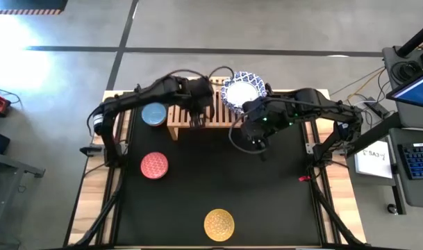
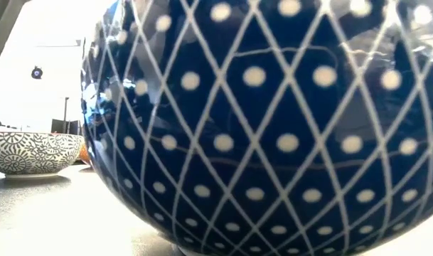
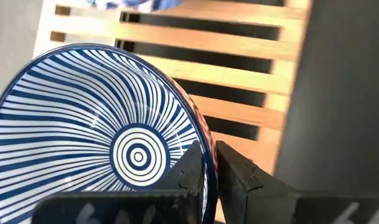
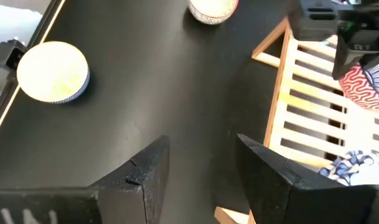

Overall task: Place and stack bowls onto a shelf
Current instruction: Put the red patterned bowl on the shelf, then stack the orange patterned bowl on the red patterned bowl on the shelf

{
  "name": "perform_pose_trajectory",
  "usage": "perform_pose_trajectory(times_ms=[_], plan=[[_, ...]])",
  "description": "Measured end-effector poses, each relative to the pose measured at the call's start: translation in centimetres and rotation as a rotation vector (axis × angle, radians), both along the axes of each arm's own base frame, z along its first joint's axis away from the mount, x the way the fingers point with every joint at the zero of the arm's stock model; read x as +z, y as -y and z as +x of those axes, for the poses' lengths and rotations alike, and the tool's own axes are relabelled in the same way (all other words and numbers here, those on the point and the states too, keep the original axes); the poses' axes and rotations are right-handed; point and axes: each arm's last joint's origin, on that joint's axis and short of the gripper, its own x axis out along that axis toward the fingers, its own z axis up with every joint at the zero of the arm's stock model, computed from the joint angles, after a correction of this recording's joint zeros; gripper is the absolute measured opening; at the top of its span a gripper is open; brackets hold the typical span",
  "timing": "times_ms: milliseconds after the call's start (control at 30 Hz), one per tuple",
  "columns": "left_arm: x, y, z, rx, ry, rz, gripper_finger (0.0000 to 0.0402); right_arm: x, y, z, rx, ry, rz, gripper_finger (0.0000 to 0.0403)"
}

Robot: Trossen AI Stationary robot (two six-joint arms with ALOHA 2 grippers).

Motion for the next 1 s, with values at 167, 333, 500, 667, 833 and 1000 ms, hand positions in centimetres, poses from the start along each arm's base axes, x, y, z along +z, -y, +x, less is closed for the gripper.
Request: perform_pose_trajectory(times_ms=[167,333,500,667,833,1000], plan=[[-1.2,-2.1,-0.2,0.06,0.011,-0.011,0.0011,0.0,0.0,-0.1,-0.002,-0.008,-0.001,0.0165],[-1.7,-2.8,-0.4,0.082,0.004,-0.011,0.0011,0.0,0.0,-0.1,-0.003,-0.007,0.0,0.0165],[-1.8,-2.8,-0.2,0.083,0.015,-0.014,0.0024,0.0,0.0,-0.1,-0.003,-0.007,0.0,0.0166],[-2.3,-3.0,0.2,0.089,0.001,-0.011,0.0052,0.0,0.0,-0.1,-0.003,-0.007,0.001,0.0165],[-2.3,-2.8,0.2,0.107,-0.001,0.008,0.008,-0.1,0.0,-0.1,-0.01,-0.009,0.006,0.0165],[-1.3,-1.7,-0.5,0.1,0.007,0.004,0.0104,-0.1,0.1,0.0,-0.01,-0.01,0.004,0.0166]])
